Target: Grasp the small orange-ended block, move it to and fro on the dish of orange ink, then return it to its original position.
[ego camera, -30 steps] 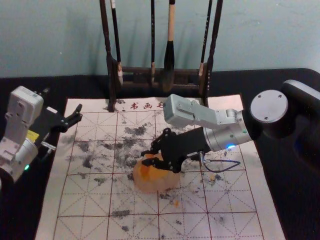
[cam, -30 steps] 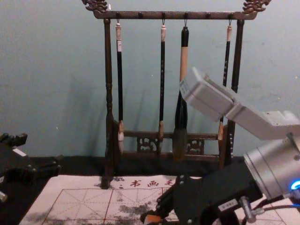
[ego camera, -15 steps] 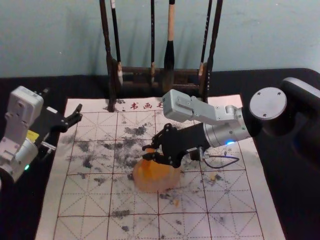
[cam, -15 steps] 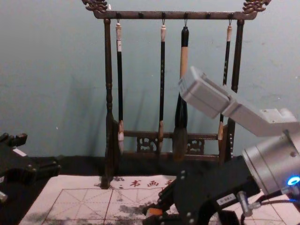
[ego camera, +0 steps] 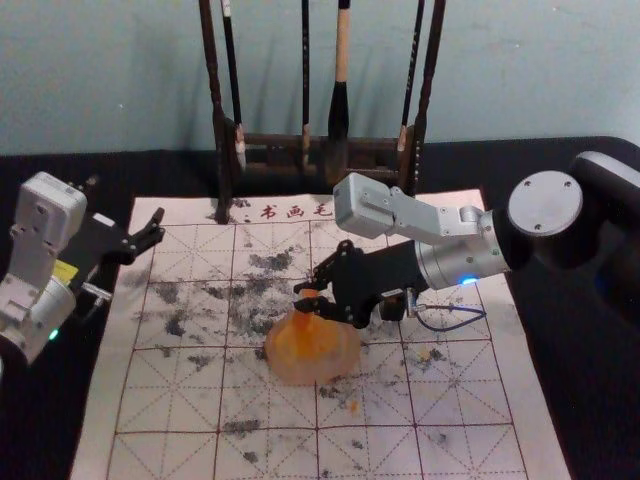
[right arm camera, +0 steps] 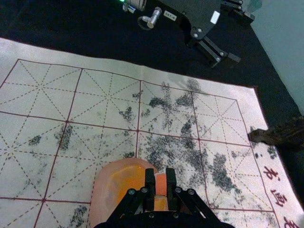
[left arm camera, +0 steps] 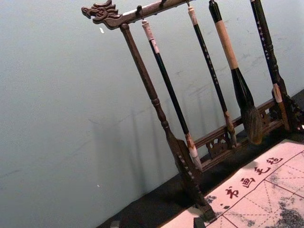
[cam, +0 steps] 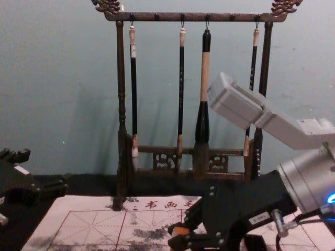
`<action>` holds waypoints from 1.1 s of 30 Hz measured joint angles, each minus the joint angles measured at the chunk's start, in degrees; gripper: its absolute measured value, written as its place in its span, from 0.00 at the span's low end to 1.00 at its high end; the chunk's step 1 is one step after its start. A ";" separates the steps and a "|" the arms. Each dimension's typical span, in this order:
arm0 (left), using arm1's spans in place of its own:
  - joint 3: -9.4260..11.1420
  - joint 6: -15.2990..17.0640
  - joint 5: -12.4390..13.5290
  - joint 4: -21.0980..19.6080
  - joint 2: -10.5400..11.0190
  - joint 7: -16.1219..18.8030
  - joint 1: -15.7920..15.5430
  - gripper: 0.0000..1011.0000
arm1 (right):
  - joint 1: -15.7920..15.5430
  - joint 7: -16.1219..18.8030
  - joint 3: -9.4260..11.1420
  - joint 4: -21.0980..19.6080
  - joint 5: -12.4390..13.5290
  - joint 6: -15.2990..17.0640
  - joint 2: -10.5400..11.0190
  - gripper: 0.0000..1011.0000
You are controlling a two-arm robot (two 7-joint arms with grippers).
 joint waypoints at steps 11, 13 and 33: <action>0.00 0.00 0.00 0.00 0.00 0.00 0.00 0.99 | -0.56 -0.24 0.65 -0.54 -0.13 0.07 1.10 0.14; 0.00 0.00 0.00 0.00 0.00 0.00 0.00 0.99 | -0.63 -0.25 0.70 -0.62 -0.12 0.07 1.20 0.14; 0.00 0.00 0.00 0.00 0.00 0.00 0.00 0.99 | -1.86 -0.56 1.71 -3.05 -0.11 0.24 3.05 0.14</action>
